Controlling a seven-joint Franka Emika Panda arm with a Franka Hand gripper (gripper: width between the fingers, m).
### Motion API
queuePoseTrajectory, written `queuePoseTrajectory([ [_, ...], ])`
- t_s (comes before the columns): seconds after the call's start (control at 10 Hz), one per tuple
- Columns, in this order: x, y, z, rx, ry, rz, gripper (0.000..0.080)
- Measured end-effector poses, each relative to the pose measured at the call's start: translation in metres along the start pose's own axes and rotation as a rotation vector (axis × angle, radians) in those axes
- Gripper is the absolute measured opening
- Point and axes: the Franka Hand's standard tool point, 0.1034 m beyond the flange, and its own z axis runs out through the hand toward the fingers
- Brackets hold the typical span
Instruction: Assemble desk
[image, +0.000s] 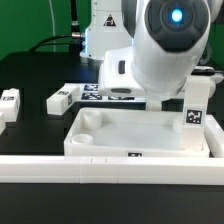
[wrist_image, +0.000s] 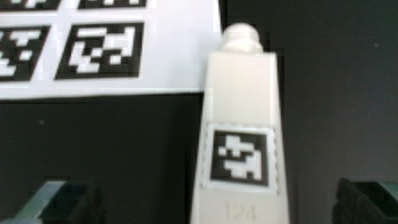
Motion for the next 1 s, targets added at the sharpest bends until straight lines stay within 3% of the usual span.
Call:
queuePoseTrajectory([
  [0.7,0.011,0.0,0.007,0.0,0.035,0.002,0.0649],
  [0.8,0.012,-0.001,0.01,-0.002,0.03,0.004,0.0518],
  [0.9,0.012,-0.001,0.011,-0.002,0.029,0.003,0.0518],
  [1.0,0.012,-0.001,0.011,-0.002,0.029,0.004,0.0381],
])
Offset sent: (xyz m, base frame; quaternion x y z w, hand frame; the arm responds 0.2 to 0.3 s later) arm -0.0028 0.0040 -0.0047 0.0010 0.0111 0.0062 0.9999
